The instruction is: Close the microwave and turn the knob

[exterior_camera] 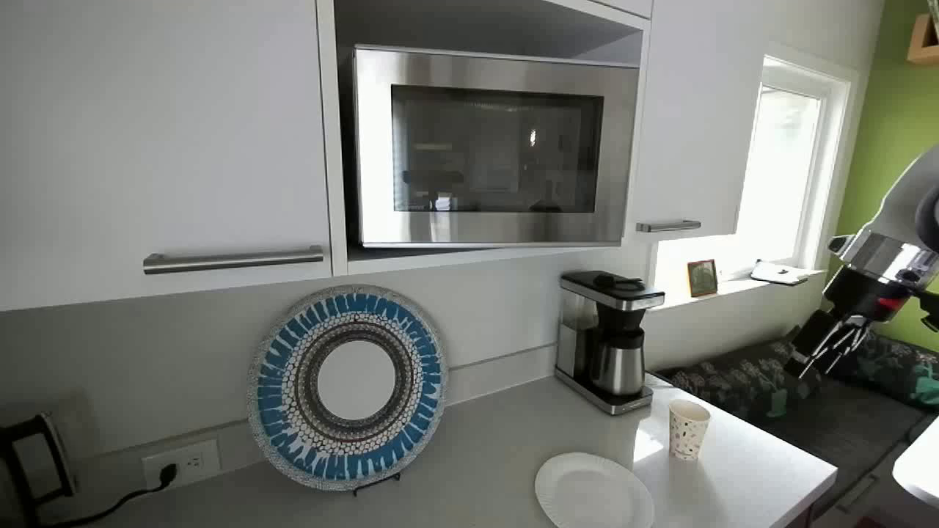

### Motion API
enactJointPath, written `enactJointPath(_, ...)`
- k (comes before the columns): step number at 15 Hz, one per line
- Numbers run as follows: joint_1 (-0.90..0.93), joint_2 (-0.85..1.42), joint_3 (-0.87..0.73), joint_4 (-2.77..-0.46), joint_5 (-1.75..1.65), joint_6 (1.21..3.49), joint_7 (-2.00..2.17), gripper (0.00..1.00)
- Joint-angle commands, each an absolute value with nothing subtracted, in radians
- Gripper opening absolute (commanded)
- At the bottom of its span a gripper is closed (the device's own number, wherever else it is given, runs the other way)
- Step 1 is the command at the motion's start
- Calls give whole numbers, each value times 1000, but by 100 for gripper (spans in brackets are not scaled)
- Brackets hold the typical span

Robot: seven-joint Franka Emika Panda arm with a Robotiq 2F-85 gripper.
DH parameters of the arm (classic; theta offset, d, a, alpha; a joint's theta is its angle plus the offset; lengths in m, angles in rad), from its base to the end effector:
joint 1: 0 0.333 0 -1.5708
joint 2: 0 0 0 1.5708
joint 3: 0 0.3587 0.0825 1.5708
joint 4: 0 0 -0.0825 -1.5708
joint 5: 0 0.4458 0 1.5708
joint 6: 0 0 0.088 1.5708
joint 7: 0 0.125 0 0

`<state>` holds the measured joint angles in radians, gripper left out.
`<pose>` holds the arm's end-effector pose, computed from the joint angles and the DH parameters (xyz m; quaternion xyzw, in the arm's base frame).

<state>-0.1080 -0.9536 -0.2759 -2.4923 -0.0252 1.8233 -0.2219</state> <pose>0.2943 -0.1465 0.5962 -0.9856 0.0373 -0.1521 0.0632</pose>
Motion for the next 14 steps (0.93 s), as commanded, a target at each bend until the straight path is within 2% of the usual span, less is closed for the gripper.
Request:
enactJointPath(1, -113, -951, -273, -2489, -21, 1820, -226, 100)
enactJointPath(7, -113, -972, -238, -2467, -45, 1801, -227, 100)
enactJointPath(14, -72, -1038, 51, -2420, -102, 1961, -96, 100)
